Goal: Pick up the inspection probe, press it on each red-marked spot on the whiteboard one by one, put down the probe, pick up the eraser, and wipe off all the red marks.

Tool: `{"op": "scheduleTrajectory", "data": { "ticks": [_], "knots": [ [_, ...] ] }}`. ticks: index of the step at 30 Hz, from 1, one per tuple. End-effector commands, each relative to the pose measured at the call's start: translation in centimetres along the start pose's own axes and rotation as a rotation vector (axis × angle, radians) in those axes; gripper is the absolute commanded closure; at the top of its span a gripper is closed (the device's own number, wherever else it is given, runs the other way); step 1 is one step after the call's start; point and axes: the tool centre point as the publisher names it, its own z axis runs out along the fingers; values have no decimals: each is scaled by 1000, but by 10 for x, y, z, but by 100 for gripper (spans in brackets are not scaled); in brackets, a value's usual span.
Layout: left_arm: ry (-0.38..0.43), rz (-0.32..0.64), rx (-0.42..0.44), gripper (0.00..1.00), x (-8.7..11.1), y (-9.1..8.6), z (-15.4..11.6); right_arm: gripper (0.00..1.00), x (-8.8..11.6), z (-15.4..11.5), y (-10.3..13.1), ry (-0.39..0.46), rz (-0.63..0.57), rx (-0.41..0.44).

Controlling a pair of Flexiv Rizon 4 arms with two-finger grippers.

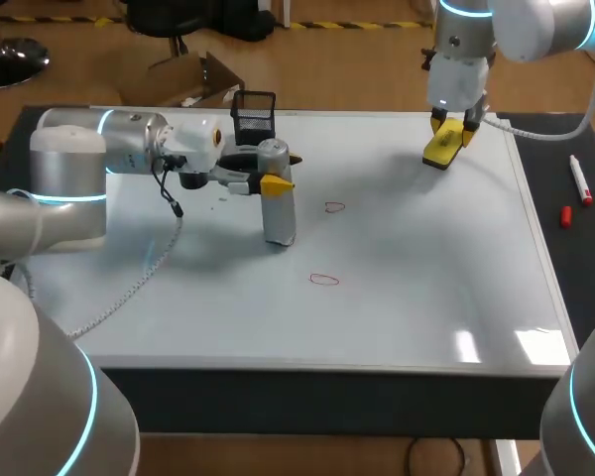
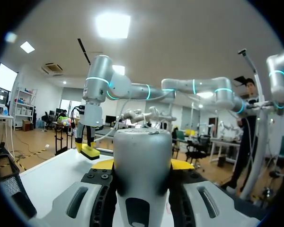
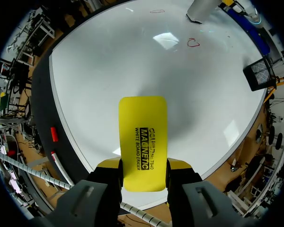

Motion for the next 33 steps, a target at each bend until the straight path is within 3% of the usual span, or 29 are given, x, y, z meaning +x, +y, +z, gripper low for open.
{"op": "scheduleTrajectory", "data": {
  "ticks": [1, 9, 22, 33],
  "knots": [
    [-5, 25, -6, 100, 5, -20, -1, 100, 1, -1, 0, 2, -2, 1],
    [-30, 42, -15, 100, -5, -32, -14, 100, 1, -1, 0, 2, -2, 1],
    [-154, 86, -26, 100, -56, -51, -82, 100, 1, -1, 0, 2, -2, 1],
    [-234, 113, -44, 100, -87, -60, -133, 100, 1, -1, 0, 2, -2, 1]
  ]
}}
